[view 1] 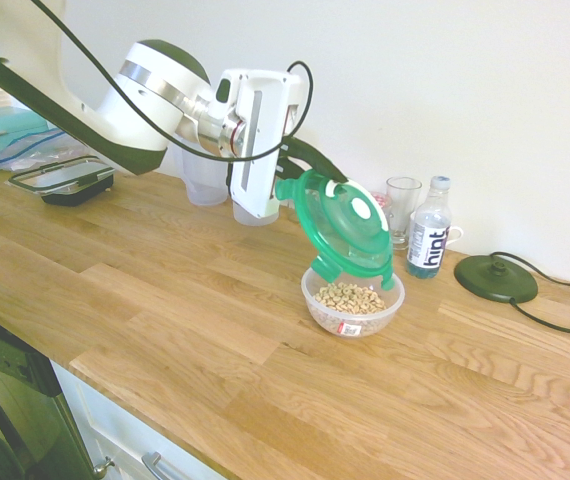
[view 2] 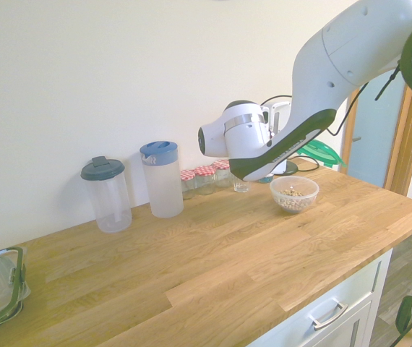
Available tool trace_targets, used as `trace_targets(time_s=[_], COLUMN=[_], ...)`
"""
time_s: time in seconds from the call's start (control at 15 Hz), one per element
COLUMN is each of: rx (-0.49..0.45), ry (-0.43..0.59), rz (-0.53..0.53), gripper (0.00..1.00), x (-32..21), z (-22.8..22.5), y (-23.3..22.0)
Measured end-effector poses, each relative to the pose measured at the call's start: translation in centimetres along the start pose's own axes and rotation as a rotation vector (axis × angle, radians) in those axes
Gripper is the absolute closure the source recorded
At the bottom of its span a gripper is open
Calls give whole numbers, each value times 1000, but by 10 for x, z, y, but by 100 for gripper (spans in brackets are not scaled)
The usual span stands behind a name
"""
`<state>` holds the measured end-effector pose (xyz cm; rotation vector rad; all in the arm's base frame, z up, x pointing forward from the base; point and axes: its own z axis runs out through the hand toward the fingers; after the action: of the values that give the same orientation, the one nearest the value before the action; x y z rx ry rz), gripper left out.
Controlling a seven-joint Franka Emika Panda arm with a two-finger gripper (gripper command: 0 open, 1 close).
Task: Cover the lid of food container
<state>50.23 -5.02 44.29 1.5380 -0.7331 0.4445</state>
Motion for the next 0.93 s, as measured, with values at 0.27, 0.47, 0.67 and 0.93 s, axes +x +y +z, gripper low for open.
trace_targets(time_s=[0.27,0.47,0.67,0.93], rx=[2,8,10,15], ry=[41,58,75,78], rz=[2,-3,-13,-13], gripper=[100,100,100,100], x=[-7,-17,-25,-21], z=[8,8,8,4], y=[-23,-41,-59,-79])
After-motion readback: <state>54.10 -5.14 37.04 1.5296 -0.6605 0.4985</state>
